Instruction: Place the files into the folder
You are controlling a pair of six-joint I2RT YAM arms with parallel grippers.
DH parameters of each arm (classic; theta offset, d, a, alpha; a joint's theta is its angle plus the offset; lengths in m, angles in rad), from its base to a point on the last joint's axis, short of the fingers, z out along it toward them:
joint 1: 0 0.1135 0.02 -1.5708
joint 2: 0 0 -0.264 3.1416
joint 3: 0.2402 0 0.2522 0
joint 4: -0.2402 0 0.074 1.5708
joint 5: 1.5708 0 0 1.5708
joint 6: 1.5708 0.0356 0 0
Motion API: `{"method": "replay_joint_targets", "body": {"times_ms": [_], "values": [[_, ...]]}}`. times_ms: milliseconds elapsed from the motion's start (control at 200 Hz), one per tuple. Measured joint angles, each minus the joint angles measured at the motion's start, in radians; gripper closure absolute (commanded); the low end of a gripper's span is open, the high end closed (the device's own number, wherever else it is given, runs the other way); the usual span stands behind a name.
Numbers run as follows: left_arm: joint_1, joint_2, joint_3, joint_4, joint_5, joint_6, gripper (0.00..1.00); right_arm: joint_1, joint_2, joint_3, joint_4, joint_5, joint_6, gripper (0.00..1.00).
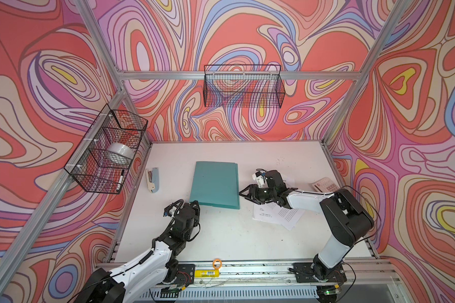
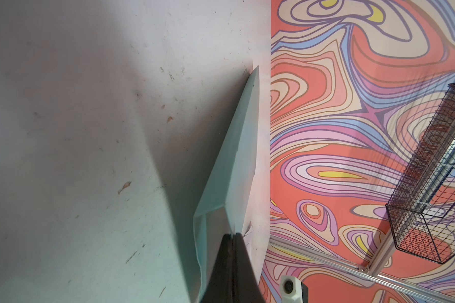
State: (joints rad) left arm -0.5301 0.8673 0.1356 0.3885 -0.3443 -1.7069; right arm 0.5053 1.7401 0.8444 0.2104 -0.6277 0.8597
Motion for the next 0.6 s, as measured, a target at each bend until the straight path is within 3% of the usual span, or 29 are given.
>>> {"method": "replay_joint_targets", "body": {"times_ms": [596], "values": [[0.0,-0.028,-0.005,0.012,0.031,-0.018,1.0,0.003,0.19,0.048,0.195,-0.066,0.134,0.56]]}}
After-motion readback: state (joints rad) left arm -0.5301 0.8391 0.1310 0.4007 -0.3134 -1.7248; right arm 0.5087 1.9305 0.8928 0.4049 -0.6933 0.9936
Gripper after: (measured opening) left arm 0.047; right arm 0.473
